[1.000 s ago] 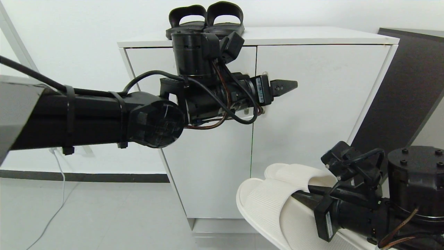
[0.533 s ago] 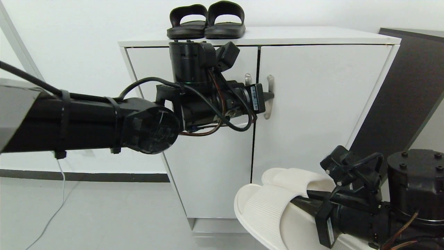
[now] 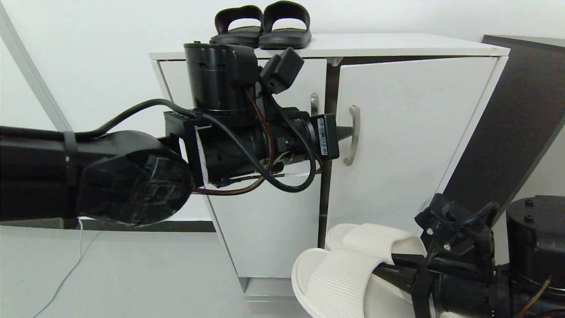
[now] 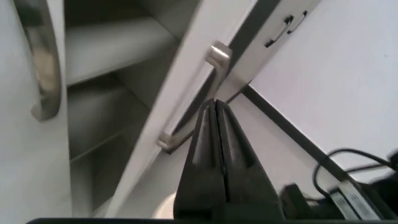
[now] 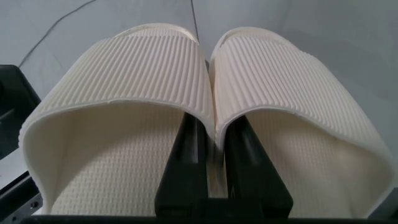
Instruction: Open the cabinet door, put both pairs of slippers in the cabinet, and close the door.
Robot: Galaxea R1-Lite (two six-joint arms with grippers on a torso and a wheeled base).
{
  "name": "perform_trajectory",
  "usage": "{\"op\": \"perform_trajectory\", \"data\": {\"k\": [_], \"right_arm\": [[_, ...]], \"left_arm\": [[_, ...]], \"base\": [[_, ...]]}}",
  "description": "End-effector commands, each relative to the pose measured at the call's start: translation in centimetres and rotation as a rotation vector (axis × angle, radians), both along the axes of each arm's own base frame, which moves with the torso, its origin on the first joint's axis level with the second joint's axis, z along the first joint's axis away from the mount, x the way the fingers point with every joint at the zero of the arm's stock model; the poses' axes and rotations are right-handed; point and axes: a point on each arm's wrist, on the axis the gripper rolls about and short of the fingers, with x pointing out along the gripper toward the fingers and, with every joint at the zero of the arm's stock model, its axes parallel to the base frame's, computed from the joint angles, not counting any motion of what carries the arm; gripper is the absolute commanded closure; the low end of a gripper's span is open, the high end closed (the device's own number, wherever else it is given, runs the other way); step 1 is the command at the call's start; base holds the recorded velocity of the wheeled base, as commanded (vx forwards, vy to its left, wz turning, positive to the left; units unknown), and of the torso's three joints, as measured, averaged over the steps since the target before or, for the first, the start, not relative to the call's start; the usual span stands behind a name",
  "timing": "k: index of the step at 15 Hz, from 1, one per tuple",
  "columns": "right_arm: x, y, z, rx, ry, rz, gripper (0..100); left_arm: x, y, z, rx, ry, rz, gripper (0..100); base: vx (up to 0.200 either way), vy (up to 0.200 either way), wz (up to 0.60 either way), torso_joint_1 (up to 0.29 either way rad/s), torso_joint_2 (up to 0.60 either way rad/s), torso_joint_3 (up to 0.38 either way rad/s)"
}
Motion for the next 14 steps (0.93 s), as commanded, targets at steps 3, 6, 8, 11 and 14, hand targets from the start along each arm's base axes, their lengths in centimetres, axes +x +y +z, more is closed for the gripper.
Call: {"op": "perform_trajectory", "data": {"k": [3,6,8,11,14], "right_arm": [[-0.5,0.2,0.1,0.005,-0.002,0.027,100],[-0.5,0.2,0.1,0.007,-0.002,0.03,100],[-0.6,0.3,0.0,0.002,0.0,0.032,100],[-0.7,0.3,-0.1,-0.001,0.003,0.038,100],[-0.9,0.3,-0.3,-0.014,0.002,0.049,100]], "left_arm": [[-1.1,2.7,1.8,-0.037,-0.025,0.045,100],[0.2,3.1,1.2,-0.041,0.006,0.076,100],[1.9,2.3,1.0,-0.066,0.024,0.086,100],[4.2,0.7,0.3,-0.113,-0.027,0.085,100],[5.9,-0.6,-0.5,-0.122,-0.038,0.085,100]], "base": [[0.0,0.0,0.0,0.0,0.0,0.0],[0.0,0.0,0.0,0.0,0.0,0.0],[0.0,0.0,0.0,0.0,0.0,0.0],[0.0,0.0,0.0,0.0,0.0,0.0],[0.0,0.0,0.0,0.0,0.0,0.0]]}}
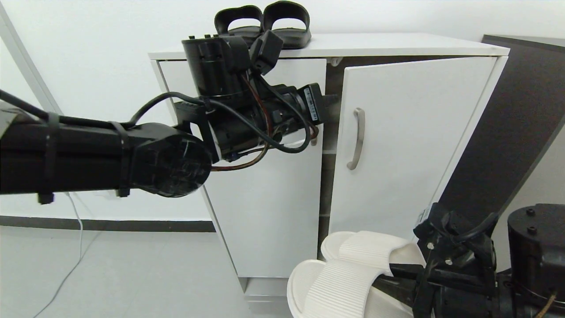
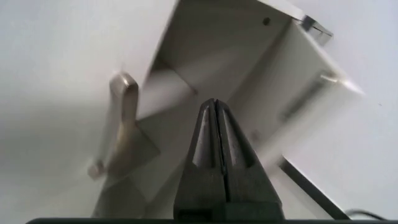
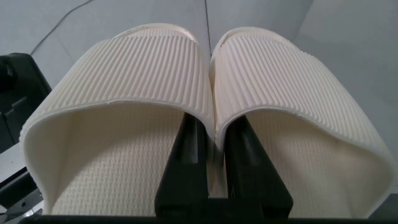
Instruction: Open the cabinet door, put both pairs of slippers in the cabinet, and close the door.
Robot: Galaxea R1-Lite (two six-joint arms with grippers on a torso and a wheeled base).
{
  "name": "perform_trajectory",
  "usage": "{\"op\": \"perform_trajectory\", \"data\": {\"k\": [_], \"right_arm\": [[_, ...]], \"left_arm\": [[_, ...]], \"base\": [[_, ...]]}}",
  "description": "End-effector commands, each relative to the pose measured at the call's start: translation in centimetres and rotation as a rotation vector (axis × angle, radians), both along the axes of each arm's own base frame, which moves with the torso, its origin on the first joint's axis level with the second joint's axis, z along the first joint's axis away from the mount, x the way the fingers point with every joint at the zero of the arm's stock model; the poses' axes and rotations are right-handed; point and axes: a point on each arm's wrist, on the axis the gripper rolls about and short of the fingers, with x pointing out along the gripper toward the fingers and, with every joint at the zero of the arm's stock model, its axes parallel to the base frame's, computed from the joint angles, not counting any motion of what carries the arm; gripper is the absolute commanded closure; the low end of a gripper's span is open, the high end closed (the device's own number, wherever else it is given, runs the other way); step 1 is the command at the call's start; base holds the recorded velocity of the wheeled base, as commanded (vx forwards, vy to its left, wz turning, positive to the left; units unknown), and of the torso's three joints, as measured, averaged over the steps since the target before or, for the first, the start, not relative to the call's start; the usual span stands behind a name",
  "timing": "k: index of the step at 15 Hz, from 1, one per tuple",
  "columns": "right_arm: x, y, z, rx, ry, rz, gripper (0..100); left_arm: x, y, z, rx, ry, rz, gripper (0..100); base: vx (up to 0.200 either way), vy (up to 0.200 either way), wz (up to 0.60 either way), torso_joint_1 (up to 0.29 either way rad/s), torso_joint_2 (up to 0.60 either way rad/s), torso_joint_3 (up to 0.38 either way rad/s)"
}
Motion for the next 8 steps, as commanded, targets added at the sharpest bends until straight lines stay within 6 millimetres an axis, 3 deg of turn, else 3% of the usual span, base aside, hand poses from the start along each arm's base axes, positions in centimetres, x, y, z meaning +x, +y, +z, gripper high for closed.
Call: {"op": "perform_trajectory", "data": {"k": [1,5,8], "right_arm": [[-0.1,0.0,-0.1,-0.003,0.002,0.003,100],[-0.4,0.2,-0.4,-0.013,0.009,0.02,100],[-0.7,0.2,-0.9,-0.026,0.025,0.041,100]], "left_arm": [[1.3,-1.1,-1.6,0.018,0.029,-0.003,100],[1.4,-1.1,-1.5,0.01,0.037,-0.003,100],[0.1,-1.9,-1.2,-0.02,0.064,-0.036,100]], "base": [[0.0,0.0,0.0,0.0,0.0,0.0],[0.0,0.0,0.0,0.0,0.0,0.0],[-0.2,0.0,0.0,0.001,0.0,0.002]]}}
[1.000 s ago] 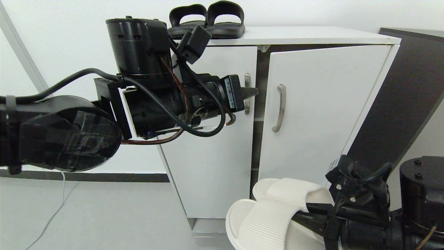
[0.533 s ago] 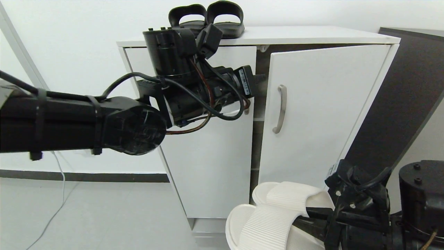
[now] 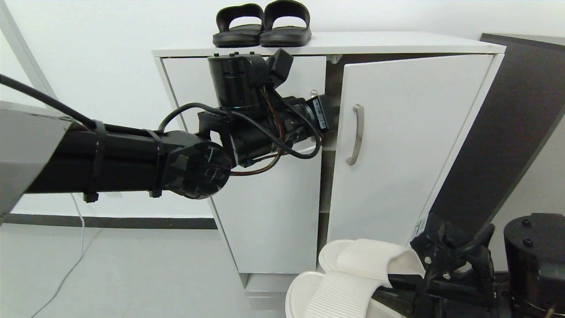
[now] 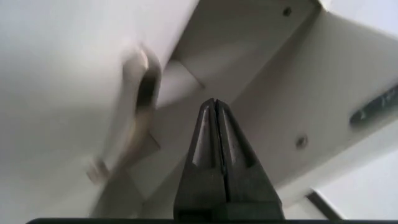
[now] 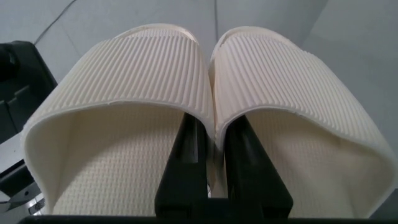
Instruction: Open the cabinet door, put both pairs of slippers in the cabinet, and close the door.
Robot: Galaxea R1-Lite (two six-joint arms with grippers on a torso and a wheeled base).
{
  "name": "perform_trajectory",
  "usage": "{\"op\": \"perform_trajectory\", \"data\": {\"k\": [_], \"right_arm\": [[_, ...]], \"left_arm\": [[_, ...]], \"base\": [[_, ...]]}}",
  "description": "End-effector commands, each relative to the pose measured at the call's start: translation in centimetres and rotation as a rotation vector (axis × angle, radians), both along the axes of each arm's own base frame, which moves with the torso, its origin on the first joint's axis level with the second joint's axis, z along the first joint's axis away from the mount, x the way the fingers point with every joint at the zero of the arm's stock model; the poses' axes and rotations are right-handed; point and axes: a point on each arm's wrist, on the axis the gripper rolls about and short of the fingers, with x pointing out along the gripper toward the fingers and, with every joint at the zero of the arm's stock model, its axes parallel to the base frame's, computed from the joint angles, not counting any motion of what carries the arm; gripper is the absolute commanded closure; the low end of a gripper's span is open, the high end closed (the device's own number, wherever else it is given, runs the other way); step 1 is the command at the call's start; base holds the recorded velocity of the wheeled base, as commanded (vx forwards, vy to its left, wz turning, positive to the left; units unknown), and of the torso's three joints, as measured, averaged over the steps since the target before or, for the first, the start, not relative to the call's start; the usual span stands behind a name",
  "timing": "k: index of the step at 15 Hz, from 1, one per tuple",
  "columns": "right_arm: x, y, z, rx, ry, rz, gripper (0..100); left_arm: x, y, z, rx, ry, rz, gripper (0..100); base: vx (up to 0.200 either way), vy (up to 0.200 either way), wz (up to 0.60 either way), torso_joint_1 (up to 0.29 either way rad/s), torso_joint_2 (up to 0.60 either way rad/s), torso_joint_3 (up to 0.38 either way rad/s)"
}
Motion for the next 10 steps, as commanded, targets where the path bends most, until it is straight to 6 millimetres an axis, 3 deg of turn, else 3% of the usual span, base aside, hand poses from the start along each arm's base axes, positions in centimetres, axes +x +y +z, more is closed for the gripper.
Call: {"op": "perform_trajectory", "data": {"k": [1,4,10], "right_arm": [[-0.2,-0.1,-0.3,-0.005,0.011,0.02,100],[-0.5,-0.2,-0.6,-0.029,-0.001,0.05,100],[-0.7,-0.1,-0.9,-0.042,-0.008,0.069,100]], "left_arm": [[-1.5,-0.6,0.4,-0.009,0.003,-0.036,100],[-4.3,-2.1,-0.3,-0.004,0.002,-0.112,100],[-4.7,-1.9,-1.3,-0.027,-0.023,-0.115,100]], "base": [[-0.2,0.0,0.0,-0.007,0.0,-0.002],[-0.2,0.0,0.0,-0.001,0.0,0.001],[0.0,0.0,0.0,0.0,0.0,0.0]]}}
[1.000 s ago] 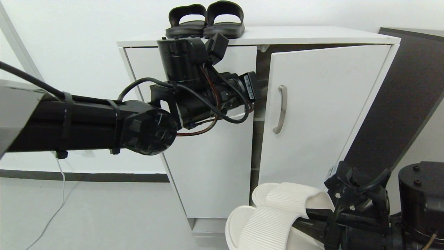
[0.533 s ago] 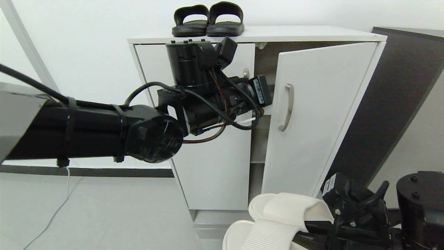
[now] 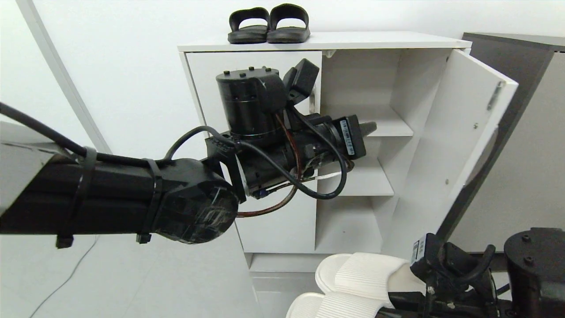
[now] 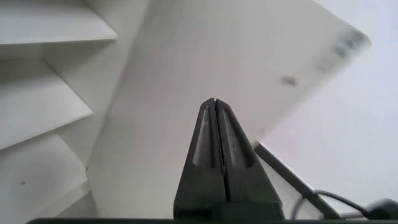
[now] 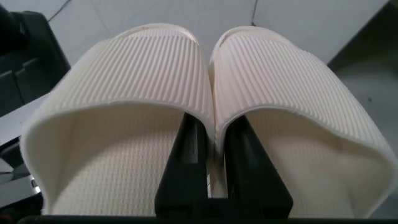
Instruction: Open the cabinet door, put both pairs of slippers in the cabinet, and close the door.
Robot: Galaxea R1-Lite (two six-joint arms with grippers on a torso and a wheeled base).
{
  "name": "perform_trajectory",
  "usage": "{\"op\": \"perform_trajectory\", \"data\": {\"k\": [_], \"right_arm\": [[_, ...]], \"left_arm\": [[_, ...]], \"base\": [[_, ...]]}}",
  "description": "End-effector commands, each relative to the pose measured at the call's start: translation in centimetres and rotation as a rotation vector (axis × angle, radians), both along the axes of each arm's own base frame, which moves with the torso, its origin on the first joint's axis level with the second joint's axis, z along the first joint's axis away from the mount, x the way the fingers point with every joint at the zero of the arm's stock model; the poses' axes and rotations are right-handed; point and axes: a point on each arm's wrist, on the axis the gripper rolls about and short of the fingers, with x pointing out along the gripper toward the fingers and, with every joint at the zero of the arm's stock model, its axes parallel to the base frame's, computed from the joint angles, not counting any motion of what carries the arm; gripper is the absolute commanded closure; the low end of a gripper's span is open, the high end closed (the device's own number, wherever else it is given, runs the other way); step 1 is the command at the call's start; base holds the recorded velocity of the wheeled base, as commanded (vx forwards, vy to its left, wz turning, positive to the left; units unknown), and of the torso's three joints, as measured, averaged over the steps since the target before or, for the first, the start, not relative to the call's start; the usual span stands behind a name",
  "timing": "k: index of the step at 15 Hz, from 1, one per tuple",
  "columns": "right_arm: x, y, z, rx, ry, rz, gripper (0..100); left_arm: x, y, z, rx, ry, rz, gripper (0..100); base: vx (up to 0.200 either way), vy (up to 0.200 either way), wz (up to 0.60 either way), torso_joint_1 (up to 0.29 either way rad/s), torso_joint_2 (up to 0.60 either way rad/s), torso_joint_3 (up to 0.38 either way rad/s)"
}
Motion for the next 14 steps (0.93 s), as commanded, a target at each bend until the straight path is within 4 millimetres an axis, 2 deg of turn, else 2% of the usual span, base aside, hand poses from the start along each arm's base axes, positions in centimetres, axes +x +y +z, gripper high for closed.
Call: {"op": "perform_trajectory", "data": {"k": [1,2,4,5,8,9,10,11,12,14], "right_arm": [[0.1,0.1,0.0,0.005,-0.003,-0.003,100],[0.1,0.1,0.0,0.011,-0.004,-0.005,100],[1.3,0.3,-0.1,0.023,-0.016,-0.051,100],[2.1,0.2,-0.4,0.021,-0.014,-0.085,100],[4.4,0.5,-1.0,0.018,-0.035,-0.227,100],[4.7,0.7,-1.1,0.027,-0.038,-0.26,100],[5.6,1.5,-0.8,0.062,-0.053,-0.345,100],[6.3,2.0,-0.8,0.069,-0.062,-0.395,100],[7.0,2.3,-0.8,0.062,-0.078,-0.47,100],[7.9,2.8,-0.8,0.062,-0.096,-0.556,100]], "left_arm": [[-0.1,0.6,0.3,-0.007,-0.007,0.01,100],[-0.2,0.9,0.6,-0.013,-0.013,0.013,100],[-1.1,3.7,2.2,-0.018,-0.039,0.075,100],[-1.9,5.4,2.7,0.004,-0.049,0.11,100],[-6.1,12.7,4.3,0.078,-0.074,0.271,100],[-7.1,13.9,4.4,0.089,-0.068,0.307,100],[-10.1,17.0,3.7,0.152,-0.061,0.44,100],[-12.2,18.8,2.8,0.194,-0.069,0.519,100],[-14.4,20.5,1.5,0.231,-0.072,0.601,100],[-17.0,22.5,-0.4,0.276,-0.065,0.748,100]], "base": [[0.0,0.0,0.0,0.0,0.0,0.0],[0.0,0.0,0.0,0.0,0.0,0.0],[0.0,0.0,0.0,0.0,0.0,0.0],[0.0,0.0,0.0,0.0,0.0,0.0],[0.0,0.0,0.0,0.0,0.0,0.0],[0.0,0.0,0.0,0.0,0.0,0.0],[0.0,0.0,0.0,0.0,0.0,0.0],[0.0,0.0,0.0,0.0,0.0,0.0],[0.0,0.0,0.0,0.0,0.0,0.0],[0.0,0.0,0.0,0.0,0.0,0.0]]}}
